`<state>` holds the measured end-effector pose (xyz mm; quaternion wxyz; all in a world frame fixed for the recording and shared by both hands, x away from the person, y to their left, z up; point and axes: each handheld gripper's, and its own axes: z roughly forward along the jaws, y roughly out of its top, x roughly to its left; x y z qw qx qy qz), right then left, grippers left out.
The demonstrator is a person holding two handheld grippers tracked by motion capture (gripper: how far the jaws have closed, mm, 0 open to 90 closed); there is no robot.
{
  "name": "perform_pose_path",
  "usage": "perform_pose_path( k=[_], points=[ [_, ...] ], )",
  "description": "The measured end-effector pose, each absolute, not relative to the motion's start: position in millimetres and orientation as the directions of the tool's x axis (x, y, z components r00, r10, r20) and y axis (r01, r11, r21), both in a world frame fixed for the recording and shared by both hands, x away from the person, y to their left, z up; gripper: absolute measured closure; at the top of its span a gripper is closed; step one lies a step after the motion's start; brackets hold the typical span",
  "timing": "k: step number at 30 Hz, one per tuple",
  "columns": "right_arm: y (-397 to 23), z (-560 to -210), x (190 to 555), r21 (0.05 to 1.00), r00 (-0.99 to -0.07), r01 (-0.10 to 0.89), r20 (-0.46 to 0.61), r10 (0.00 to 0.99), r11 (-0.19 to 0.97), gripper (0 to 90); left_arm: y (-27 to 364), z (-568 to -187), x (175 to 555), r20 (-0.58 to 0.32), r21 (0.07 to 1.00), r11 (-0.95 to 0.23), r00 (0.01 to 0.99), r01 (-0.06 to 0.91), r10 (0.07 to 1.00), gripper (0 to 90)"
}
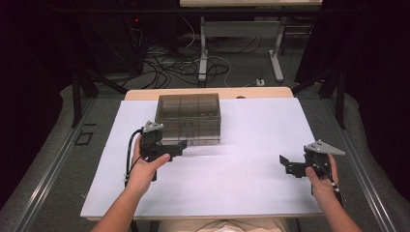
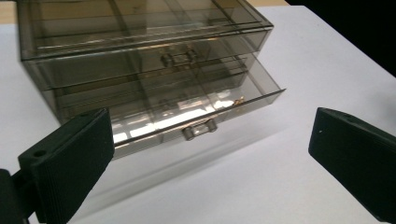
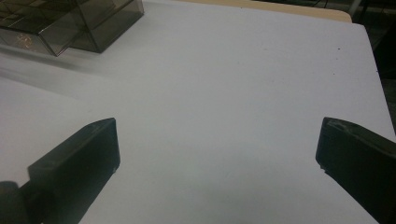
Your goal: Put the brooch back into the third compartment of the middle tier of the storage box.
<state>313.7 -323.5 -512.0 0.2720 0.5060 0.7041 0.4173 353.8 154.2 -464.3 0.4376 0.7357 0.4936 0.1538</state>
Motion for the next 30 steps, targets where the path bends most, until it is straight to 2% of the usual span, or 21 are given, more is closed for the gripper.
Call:
perform_pose_path(
  k=[16, 30],
  points=[
    [-322.8, -513.1, 314.4, 0.864, -0.341, 0.485, 0.043, 0.939, 0.136, 0.0, 209.1, -486.0, 331.5, -0.224, 0.802, -0.061, 0.393, 0.594, 0.892, 0.3],
    [-320.9, -513.7, 314.4, 0.859, -0.345, 0.493, 0.045, 0.938, 0.14, 0.0, 235.0, -502.3, 323.4, -0.239, 0.797, -0.018, 0.343, 0.603, 0.908, 0.3]
  ],
)
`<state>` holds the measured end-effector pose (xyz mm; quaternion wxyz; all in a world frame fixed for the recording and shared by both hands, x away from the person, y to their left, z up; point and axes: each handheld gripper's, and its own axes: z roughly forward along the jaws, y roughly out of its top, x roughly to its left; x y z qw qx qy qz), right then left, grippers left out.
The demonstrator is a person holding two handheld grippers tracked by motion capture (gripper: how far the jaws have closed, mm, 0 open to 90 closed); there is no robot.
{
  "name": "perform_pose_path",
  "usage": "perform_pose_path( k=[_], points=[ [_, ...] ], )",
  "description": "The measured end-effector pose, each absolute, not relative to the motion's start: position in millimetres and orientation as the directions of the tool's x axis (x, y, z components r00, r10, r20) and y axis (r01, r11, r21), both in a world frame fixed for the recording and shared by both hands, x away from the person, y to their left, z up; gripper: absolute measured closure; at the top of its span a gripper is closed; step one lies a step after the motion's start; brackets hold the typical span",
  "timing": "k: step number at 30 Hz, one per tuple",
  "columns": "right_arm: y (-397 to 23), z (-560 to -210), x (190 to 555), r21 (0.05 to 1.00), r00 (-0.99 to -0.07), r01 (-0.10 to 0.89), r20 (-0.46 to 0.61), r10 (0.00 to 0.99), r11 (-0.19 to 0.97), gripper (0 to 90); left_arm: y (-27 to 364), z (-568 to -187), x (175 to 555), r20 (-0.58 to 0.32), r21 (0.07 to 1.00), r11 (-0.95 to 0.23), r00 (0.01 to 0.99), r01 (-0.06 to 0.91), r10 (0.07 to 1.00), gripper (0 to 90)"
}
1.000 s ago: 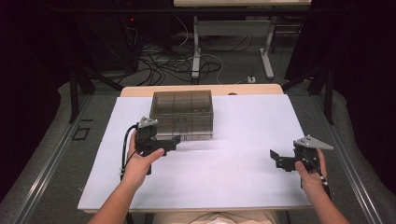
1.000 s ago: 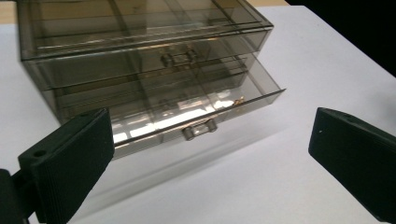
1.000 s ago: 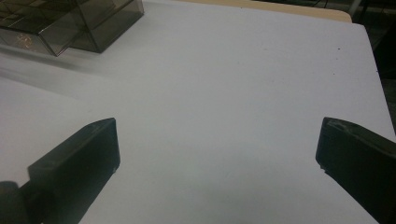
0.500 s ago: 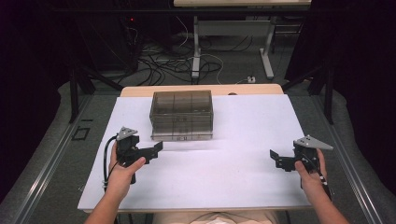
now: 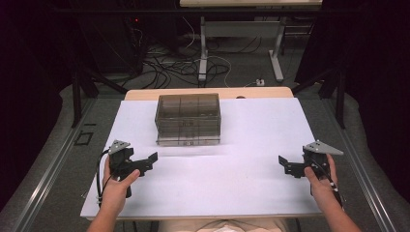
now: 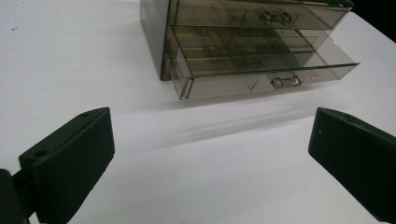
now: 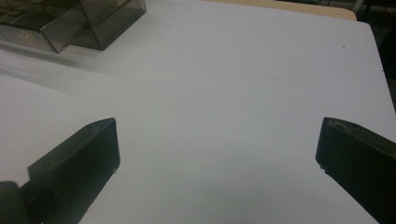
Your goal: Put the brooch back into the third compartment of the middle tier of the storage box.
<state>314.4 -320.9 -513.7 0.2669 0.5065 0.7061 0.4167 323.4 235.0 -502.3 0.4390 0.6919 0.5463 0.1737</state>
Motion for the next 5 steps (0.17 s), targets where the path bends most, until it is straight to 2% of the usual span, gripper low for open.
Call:
perform_pose_path(
  k=[5],
  points=[
    [-325.2, -515.3, 316.1, 0.856, -0.342, 0.495, 0.031, 0.939, 0.152, 0.0, 239.0, -504.0, 323.5, -0.231, 0.793, -0.018, 0.327, 0.609, 0.916, 0.4]
  ],
)
